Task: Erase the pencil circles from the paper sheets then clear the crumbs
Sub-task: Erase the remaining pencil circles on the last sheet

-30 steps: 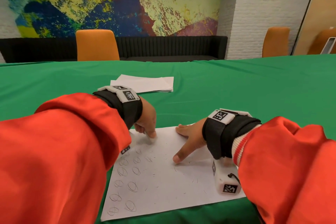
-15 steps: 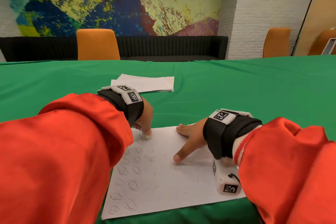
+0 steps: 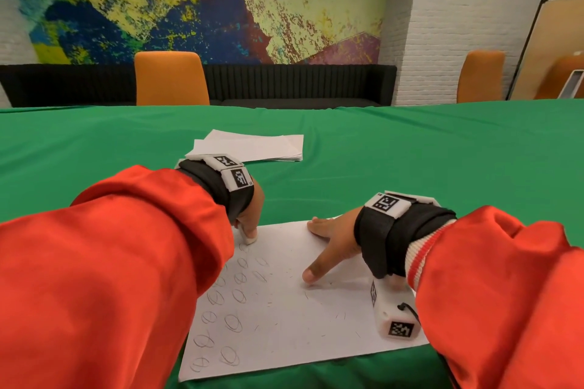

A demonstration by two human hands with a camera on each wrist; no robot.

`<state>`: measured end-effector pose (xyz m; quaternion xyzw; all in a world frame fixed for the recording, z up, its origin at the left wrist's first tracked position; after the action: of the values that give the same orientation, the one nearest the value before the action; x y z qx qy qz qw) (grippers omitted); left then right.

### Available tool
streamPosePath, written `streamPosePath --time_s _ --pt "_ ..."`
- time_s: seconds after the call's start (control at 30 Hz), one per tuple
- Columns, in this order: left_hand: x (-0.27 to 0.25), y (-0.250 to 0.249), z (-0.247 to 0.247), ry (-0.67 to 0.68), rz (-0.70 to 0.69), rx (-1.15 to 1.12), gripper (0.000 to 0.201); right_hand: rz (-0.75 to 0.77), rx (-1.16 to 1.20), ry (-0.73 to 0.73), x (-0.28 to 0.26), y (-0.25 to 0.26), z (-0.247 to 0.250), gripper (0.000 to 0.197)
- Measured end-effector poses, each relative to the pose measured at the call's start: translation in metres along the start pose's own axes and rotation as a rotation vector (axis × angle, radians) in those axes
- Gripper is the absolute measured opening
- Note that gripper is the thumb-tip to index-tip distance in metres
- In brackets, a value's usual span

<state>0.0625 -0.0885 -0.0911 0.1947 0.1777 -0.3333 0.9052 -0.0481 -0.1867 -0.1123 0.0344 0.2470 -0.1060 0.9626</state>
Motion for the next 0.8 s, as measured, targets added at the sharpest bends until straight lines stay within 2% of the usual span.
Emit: streamPosePath --time_s 0.13,0.23,0.43,0.53,0.63,0.7,0.8 --pt "0.003 -0.018 -0.009 0.032 -0.056 -0.115 0.020 -0.002 -0.007 0.009 0.000 0.000 0.000 0.104" --pt "0.000 -0.028 -0.012 0.049 -0.078 -0.129 0.025 -0.004 -0.016 0.013 -0.001 0.001 0.000 0.103" --pt "-0.009 -0.017 -0.007 0.098 0.009 -0.054 0.044 -0.006 -0.014 0.001 -0.002 0.001 0.001 0.101" --pt "-0.012 -0.011 -0.007 0.074 0.033 -0.053 0.041 -0.002 -0.003 0.004 -0.003 0.001 0.001 0.101" --pt "-0.010 -0.016 -0.007 0.072 -0.010 -0.144 0.035 -0.005 -0.001 0.007 -0.001 0.000 0.001 0.102" --pt "-0.007 -0.022 -0.007 0.063 -0.043 -0.198 0.039 -0.009 -0.005 0.008 -0.001 0.000 0.000 0.103" --pt "-0.008 -0.026 -0.011 0.084 -0.039 -0.166 0.037 -0.008 -0.011 0.009 -0.001 0.001 0.000 0.104"
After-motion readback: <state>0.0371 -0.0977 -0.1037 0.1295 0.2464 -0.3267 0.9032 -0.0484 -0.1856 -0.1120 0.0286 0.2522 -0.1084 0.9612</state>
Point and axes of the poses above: each hand's wrist, its own x-axis towards the middle knuckle, its own z-axis out of the back of the hand, y = z × x, the point moved 7 cm from there along x, towards the middle knuckle, and after that the axes turned 2 degrees about -z, right-handed, at the moved point
